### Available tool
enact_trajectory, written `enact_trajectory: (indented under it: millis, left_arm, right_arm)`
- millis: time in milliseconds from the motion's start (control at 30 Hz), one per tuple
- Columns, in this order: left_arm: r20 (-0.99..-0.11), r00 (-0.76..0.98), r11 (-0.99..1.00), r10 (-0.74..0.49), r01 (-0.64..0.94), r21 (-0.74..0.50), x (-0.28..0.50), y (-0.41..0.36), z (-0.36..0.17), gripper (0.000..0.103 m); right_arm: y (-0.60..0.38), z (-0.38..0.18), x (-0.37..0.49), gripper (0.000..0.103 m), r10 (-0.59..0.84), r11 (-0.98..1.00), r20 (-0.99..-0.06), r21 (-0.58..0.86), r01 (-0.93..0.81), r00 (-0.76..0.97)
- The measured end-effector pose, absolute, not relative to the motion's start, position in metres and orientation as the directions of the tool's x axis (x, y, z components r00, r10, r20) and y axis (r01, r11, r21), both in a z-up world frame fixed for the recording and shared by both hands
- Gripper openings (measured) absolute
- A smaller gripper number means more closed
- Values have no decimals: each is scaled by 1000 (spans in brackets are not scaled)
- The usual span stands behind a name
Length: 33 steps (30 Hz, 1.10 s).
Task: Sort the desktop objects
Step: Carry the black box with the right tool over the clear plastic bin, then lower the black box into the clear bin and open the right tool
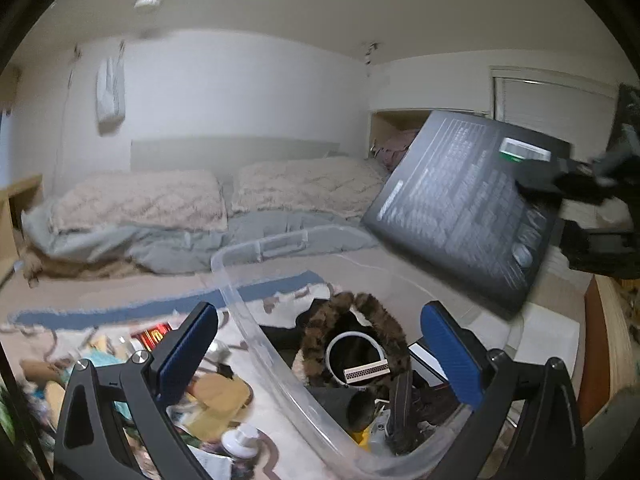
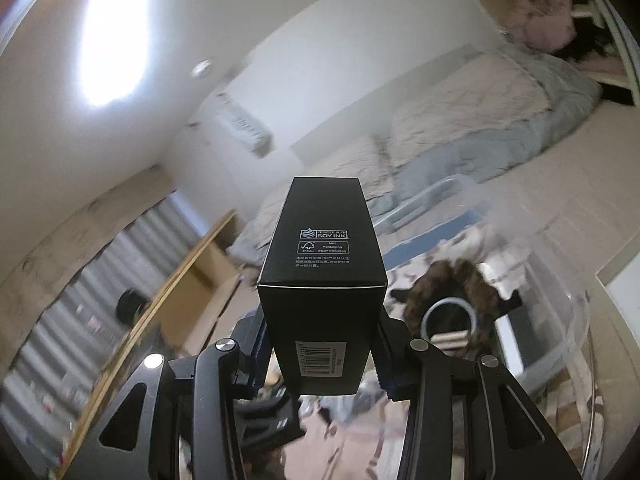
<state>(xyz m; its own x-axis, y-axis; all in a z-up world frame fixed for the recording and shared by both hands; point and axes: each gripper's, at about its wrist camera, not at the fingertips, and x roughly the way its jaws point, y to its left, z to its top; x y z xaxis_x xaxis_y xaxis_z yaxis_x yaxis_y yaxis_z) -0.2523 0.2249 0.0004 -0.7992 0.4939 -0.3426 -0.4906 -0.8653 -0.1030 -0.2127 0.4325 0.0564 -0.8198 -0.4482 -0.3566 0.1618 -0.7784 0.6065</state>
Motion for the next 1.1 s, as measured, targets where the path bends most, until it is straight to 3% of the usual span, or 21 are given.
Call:
enact_trajectory:
  millis: [233, 567, 900, 967, 1000, 1033, 1100]
  left_arm:
    - [-396, -784, -878, 477, -446, -173, -248, 176, -33, 102]
    - [-485, -775, -914, 406, -358, -193, -218, 87, -81, 102]
    - [-507, -771, -921, 385, -281, -271, -216, 35, -111, 102]
    - [-509, -768, -918, 389, -280, -279, -219, 31, -112, 102]
    - [-509, -768, -918, 389, -281, -279, -219, 30, -112, 102]
    - [-507, -770, -919, 389, -282, -276, -219, 29, -112, 102]
    - [-502, -775, -921, 385, -283, -269, -219, 27, -111, 102]
  right_arm:
    - [453, 43, -281, 44, -384, -742, -423, 671, 2, -821]
    - [442, -13, -364, 44, -434, -560, -500, 801, -211, -749]
    - [438, -52, -417, 45, -371, -444, -557, 809, -384, -743]
    - [437, -60, -427, 60, -364, -425, -584, 797, -429, -725]
    - [436, -63, -430, 89, -366, -429, -596, 789, -439, -715]
    - [434, -64, -432, 102, -364, -444, -609, 778, -444, -704]
    - [430, -60, -432, 102, -342, -493, -616, 761, -422, -710]
